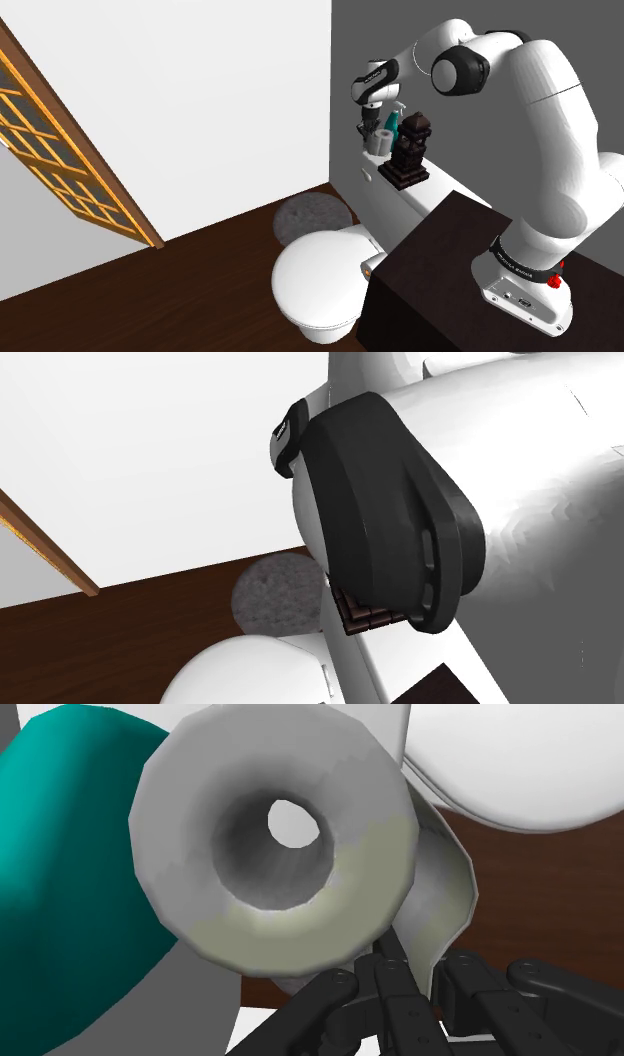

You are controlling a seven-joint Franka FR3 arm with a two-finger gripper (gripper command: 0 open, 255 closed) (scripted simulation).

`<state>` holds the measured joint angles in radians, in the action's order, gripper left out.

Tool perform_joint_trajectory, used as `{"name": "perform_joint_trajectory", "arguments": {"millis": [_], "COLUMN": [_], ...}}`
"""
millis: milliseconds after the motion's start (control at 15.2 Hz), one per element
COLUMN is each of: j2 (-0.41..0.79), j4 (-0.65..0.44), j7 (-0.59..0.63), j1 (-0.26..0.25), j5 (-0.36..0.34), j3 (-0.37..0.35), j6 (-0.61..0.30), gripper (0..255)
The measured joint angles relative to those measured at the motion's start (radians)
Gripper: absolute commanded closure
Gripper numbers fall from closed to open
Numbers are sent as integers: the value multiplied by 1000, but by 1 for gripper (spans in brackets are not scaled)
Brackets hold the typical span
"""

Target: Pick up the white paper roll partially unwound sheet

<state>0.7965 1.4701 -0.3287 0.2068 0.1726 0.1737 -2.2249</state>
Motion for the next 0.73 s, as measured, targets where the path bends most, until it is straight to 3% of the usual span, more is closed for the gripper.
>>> {"name": "perform_joint_trajectory", "arguments": {"millis": [726], "j2": [-82], "j4": [-11], "j7": [7], "j1": [-5], "j5": [-14], "j3": [12], "j6": [92], "gripper": [255]}}
